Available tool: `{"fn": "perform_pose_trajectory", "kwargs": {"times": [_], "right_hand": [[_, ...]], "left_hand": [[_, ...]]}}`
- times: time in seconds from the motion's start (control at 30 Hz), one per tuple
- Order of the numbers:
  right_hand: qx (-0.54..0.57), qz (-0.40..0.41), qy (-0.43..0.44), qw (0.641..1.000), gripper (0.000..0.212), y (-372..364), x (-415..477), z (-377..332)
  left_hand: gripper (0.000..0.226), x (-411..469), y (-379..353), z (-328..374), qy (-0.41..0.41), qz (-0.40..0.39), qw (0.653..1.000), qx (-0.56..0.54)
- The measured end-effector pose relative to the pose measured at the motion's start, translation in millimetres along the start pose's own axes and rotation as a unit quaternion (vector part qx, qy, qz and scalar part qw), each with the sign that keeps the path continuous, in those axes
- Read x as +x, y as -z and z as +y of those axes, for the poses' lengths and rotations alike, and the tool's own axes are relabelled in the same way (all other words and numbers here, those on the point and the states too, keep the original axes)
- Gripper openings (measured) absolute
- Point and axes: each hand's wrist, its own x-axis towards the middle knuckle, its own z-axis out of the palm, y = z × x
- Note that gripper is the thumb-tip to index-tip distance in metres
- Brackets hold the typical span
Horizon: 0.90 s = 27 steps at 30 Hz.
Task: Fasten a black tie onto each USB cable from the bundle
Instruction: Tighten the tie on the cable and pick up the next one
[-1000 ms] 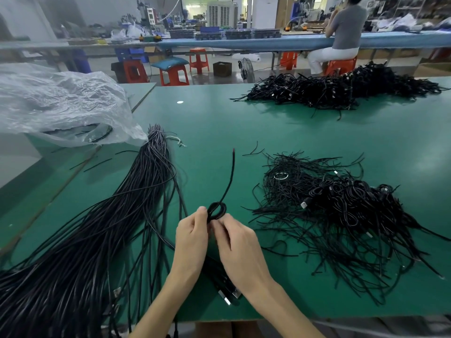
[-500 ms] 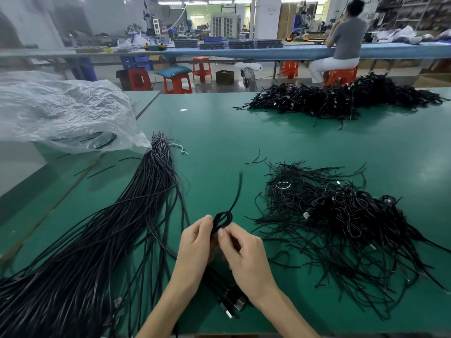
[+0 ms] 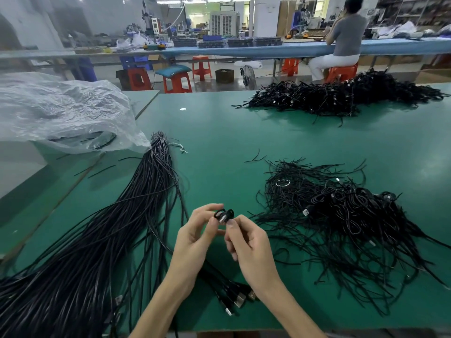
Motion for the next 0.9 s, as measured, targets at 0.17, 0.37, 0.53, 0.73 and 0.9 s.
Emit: {"fn": "perform_pose_trajectory", "kwargs": {"times": [0.17,0.37,0.53,0.73,0.9], "right_hand": [[-0.011,-0.056,-0.003,0.998,0.030,4,4,-6],[-0.013,-0.131,0.012,0.991,0.026,21,13,-27],[-0.139,-0.091,0.096,0.981,0.030,26,9,-37],[-0.370,-0.019,0.276,0.887,0.026,37,13,-44],[-0.536,0.008,0.411,0.737,0.024,46,18,-39]], "left_hand": [[0.036,-5,0,10,-0.022,-0.084,0.996,0.031],[0.034,7,11,40,-0.125,-0.151,0.966,0.168],[0.014,12,6,50,-0.205,-0.055,0.941,0.265],[0.026,11,-6,53,-0.082,-0.044,0.976,0.198],[0.036,20,-11,65,0.114,-0.103,0.981,0.119]]}}
